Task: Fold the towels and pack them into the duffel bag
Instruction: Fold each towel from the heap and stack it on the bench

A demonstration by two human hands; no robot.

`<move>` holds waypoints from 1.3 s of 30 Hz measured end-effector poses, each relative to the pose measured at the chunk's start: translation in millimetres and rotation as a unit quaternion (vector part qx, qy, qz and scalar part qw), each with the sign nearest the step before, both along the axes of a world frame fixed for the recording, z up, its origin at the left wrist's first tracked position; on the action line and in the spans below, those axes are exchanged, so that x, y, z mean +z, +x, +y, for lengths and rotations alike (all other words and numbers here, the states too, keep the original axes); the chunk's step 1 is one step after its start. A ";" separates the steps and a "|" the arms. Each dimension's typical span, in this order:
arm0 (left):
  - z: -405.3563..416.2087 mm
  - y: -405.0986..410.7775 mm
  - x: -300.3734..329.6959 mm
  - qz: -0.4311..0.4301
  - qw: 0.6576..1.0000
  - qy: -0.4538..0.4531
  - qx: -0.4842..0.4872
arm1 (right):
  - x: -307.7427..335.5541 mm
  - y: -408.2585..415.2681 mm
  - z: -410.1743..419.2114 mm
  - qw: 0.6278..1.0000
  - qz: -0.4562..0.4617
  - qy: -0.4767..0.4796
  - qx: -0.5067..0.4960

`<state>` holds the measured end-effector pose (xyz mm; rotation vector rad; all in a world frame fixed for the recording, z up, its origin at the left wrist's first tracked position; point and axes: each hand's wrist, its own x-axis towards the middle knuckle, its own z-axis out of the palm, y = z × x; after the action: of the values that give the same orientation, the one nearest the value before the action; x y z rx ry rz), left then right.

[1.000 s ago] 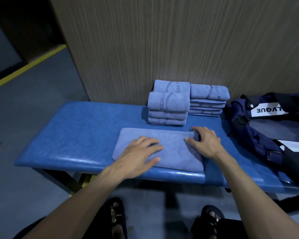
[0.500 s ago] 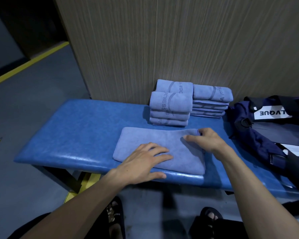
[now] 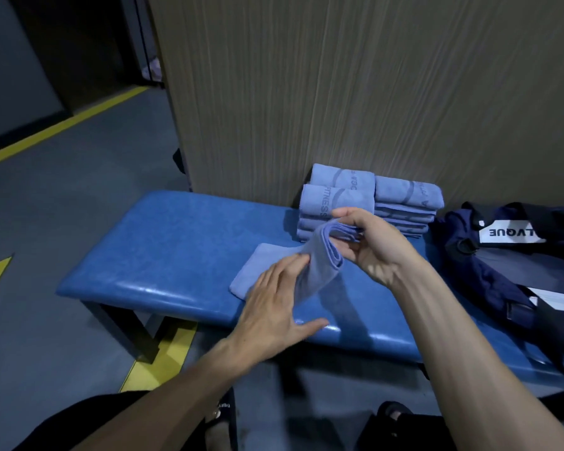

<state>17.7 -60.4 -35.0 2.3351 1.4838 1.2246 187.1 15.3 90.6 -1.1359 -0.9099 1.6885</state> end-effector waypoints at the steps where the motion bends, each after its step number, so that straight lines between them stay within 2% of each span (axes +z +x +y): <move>1: -4.3 0.9 7.4 -0.039 0.999 0.008 0.025 | 10.0 -9.2 -3.7 1.000 0.021 0.005 -0.002; 5: -20.7 -11.6 53.5 -0.221 0.968 0.009 0.118 | 45.0 -41.3 -17.7 0.998 0.059 0.023 -0.002; 7: -29.7 -23.6 75.8 -0.252 0.957 0.024 0.140 | 57.0 -52.7 -24.9 0.998 0.055 0.035 0.002; 12: -47.6 -67.3 133.4 -0.171 0.967 0.100 0.158 | 87.8 -68.2 -40.8 0.997 0.041 0.053 0.025; 19: -25.0 -130.3 193.8 -0.078 0.995 0.016 0.063 | 110.3 -81.0 -27.2 0.996 0.016 0.047 0.068; 23: 20.6 -154.3 205.8 -0.028 0.996 -0.014 0.082 | 105.0 -100.1 5.2 0.997 0.039 0.023 0.060; 26: 54.8 -169.9 215.0 0.020 0.993 0.012 0.114 | 108.3 -113.7 30.9 0.997 0.050 0.039 0.044; 30: 72.8 -177.3 230.1 0.049 0.984 0.103 0.136 | 117.0 -119.2 45.4 0.993 0.059 0.098 0.033; 33: 64.0 -176.2 208.5 0.094 0.973 0.146 0.153 | 97.1 -113.2 39.7 0.992 0.017 0.107 0.059; 35: 51.8 -174.7 168.7 0.122 0.972 0.125 0.159 | 57.4 -109.2 29.1 0.994 -0.025 0.076 0.080; 37: 35.7 -171.4 116.2 0.164 0.969 0.045 0.180 | 2.7 -105.9 12.6 0.993 -0.060 0.013 0.100; 39: 18.0 -164.8 62.7 0.212 0.958 -0.075 0.176 | -49.1 -103.1 -7.9 0.986 -0.104 -0.055 0.120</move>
<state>-147.2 -42.3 27.7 2.4002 2.1181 0.6450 84.0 7.4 41.5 -1.3394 -1.1328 1.8580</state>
